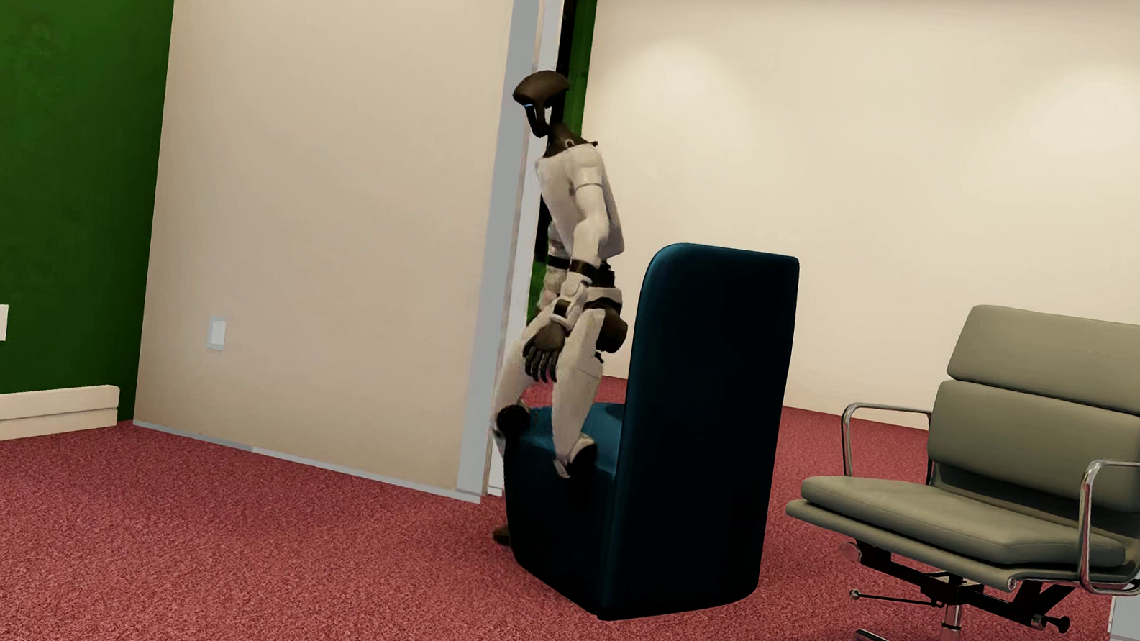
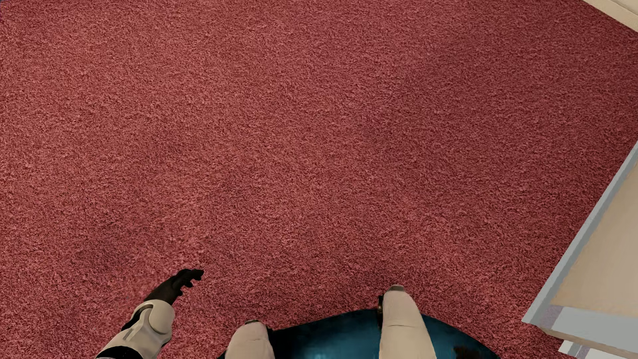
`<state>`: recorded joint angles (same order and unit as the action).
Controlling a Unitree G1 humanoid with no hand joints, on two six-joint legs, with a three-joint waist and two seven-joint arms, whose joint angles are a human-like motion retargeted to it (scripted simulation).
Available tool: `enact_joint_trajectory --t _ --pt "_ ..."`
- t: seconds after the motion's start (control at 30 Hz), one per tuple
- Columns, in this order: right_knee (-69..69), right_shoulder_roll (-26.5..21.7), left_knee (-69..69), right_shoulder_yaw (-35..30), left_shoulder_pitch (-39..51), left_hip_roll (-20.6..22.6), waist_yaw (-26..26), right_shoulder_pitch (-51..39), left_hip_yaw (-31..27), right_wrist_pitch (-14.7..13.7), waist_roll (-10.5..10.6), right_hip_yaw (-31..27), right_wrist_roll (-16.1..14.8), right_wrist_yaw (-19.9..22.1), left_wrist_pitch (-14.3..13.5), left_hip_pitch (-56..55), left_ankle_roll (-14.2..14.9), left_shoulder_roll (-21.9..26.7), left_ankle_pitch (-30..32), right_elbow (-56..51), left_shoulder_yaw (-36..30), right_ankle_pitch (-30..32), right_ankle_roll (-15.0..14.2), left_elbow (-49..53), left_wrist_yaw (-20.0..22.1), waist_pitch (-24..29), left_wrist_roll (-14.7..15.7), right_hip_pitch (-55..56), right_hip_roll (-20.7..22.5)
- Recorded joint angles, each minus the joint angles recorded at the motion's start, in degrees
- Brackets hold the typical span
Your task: Sit on the light gray chair
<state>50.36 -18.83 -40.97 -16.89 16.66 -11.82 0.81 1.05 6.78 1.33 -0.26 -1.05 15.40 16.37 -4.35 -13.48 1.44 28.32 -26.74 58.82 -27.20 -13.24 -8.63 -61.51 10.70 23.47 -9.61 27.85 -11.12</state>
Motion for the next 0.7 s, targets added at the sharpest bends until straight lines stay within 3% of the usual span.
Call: enact_joint_trajectory --t 0.03,0.07,0.1,0.13,0.17,0.2,0.27,0.3,0.33,0.37,0.4,0.43,0.5,0.57,0.6,0.63,0.67,0.7 --pt "1.96 -0.37 -6.45 -0.52 0.89 -1.95 -0.53 -2.12 -1.12 -1.07 0.17 -0.85 -0.18 0.71 0.31 -6.00 1.14 -0.01 -1.20 -1.13 -0.84 -0.54 -0.20 -0.08 -0.78 1.71 -0.75 3.07 -0.10" --pt "3.49 -0.77 -12.01 -1.17 0.87 -3.08 -0.52 -3.90 -4.41 -0.32 -0.30 -3.65 2.35 -0.65 0.20 -12.42 2.18 0.24 -2.05 -2.27 -1.11 0.46 0.32 0.18 -1.92 2.68 -2.06 6.11 0.76" --pt "5.31 -0.56 -16.77 -2.29 0.84 -3.55 -0.68 -5.57 -7.69 -0.83 -0.38 -6.71 0.74 1.86 -0.29 -17.46 2.61 0.38 -3.13 -4.70 -1.52 -2.24 -0.98 0.67 -1.60 4.27 -2.25 7.88 1.39" --pt "8.44 -0.89 -23.68 -3.33 0.57 -3.56 -0.78 -7.94 -10.87 -1.31 -0.33 -7.65 1.29 2.94 -0.20 -24.45 2.56 0.68 -3.92 -5.89 -1.75 -7.32 0.87 1.90 -1.30 5.47 -2.77 10.22 2.37" --pt "14.96 -1.37 -29.98 -3.52 0.33 -4.22 -0.83 -9.63 -13.22 -0.99 -0.52 -8.27 2.47 2.44 1.81 -30.98 3.16 1.05 -5.48 -8.42 -0.99 -9.00 1.77 2.70 -1.94 6.26 -4.61 15.32 3.33" --pt "22.72 -1.10 -35.45 -4.74 0.18 -6.87 -1.13 -12.64 -15.26 -0.93 -1.28 -9.44 3.36 3.74 1.22 -35.40 5.35 1.51 -7.69 -9.71 0.62 -10.03 -0.46 3.82 -2.00 7.95 -5.17 21.20 4.30" --pt "34.73 -2.20 -46.68 -6.83 -1.39 -9.30 -0.58 -17.11 -18.62 0.11 -0.57 -8.08 4.24 6.88 2.66 -42.65 7.12 0.64 -12.03 -13.47 2.59 -16.01 -1.40 6.01 2.57 12.03 -3.03 26.28 3.06" --pt "41.06 -3.52 -51.88 -6.71 -1.70 -8.33 -0.57 -18.39 -20.21 0.75 0.18 -9.16 4.36 8.87 3.14 -46.11 6.37 -0.23 -13.76 -15.57 1.90 -18.42 -3.62 7.11 5.55 13.28 -1.69 28.87 1.38" --pt "46.46 -6.26 -56.65 -6.69 -2.04 -7.62 -1.20 -20.08 -22.40 0.50 0.70 -10.05 3.63 8.73 3.48 -49.13 6.34 -1.52 -15.16 -17.83 2.96 -20.07 -4.06 8.71 7.36 14.88 -1.89 31.21 1.27" --pt "50.91 -6.26 -61.00 -6.04 -1.44 -7.22 -1.35 -21.43 -24.00 2.50 1.59 -10.53 3.67 10.90 2.79 -51.36 6.52 -2.92 -16.16 -19.27 4.84 -21.97 -4.75 9.80 9.66 16.93 0.24 31.91 1.18" --pt "54.87 -7.52 -64.56 -6.79 -1.63 -6.88 -1.63 -22.84 -26.17 2.26 1.56 -11.05 3.28 11.23 2.14 -53.73 7.25 -3.23 -15.87 -19.62 5.15 -22.64 -5.08 11.55 11.09 17.80 0.19 33.76 1.02" --pt "57.36 -8.28 -66.36 -8.05 -1.29 -6.84 -1.58 -23.98 -26.32 3.10 1.44 -11.36 2.04 13.95 2.22 -53.68 7.59 -3.35 -15.75 -18.98 4.95 -22.76 -5.40 12.19 12.27 19.03 -0.20 33.93 0.32" --pt "58.13 -8.14 -65.96 -9.08 -0.43 -7.89 -1.98 -25.46 -24.70 4.30 1.23 -11.95 0.44 15.18 2.74 -50.40 8.67 -4.95 -13.82 -16.35 4.10 -21.09 -6.33 10.52 12.56 22.10 -1.47 31.93 -0.62" --pt "59.30 -6.91 -66.01 -9.46 -1.55 -8.21 -1.89 -24.80 -23.85 4.50 1.83 -12.09 -1.19 15.59 3.33 -48.41 9.55 -5.42 -12.47 -14.56 3.52 -19.34 -8.41 9.44 11.26 21.88 -0.48 30.32 -2.95" --pt "60.54 -6.36 -66.56 -8.86 -2.71 -8.10 -1.90 -23.61 -23.41 5.68 1.53 -12.07 -0.36 15.24 3.82 -46.67 9.58 -5.32 -12.81 -13.96 3.50 -19.41 -8.50 9.06 8.72 21.14 -2.14 29.39 -4.18" --pt "61.78 -5.80 -67.35 -8.98 -3.24 -8.80 -2.03 -22.81 -22.96 5.67 0.97 -12.17 -0.33 15.60 2.16 -44.88 9.96 -4.95 -13.98 -13.47 3.35 -20.51 -8.05 9.31 7.99 20.70 -2.30 28.51 -4.15" --pt "61.97 -5.13 -67.78 -8.98 -3.83 -9.12 -2.15 -22.16 -22.60 4.94 1.09 -11.72 -1.10 14.97 2.98 -43.41 9.89 -5.17 -14.87 -12.82 3.33 -22.10 -6.96 8.85 6.90 20.05 -3.81 26.79 -3.96" --pt "62.32 -3.84 -68.13 -8.84 -4.04 -9.10 -1.94 -22.28 -22.42 5.62 0.88 -11.83 -1.95 15.78 3.04 -42.38 10.12 -5.85 -15.34 -10.97 3.31 -23.63 -6.14 7.41 7.04 19.44 -3.13 25.71 -3.96"
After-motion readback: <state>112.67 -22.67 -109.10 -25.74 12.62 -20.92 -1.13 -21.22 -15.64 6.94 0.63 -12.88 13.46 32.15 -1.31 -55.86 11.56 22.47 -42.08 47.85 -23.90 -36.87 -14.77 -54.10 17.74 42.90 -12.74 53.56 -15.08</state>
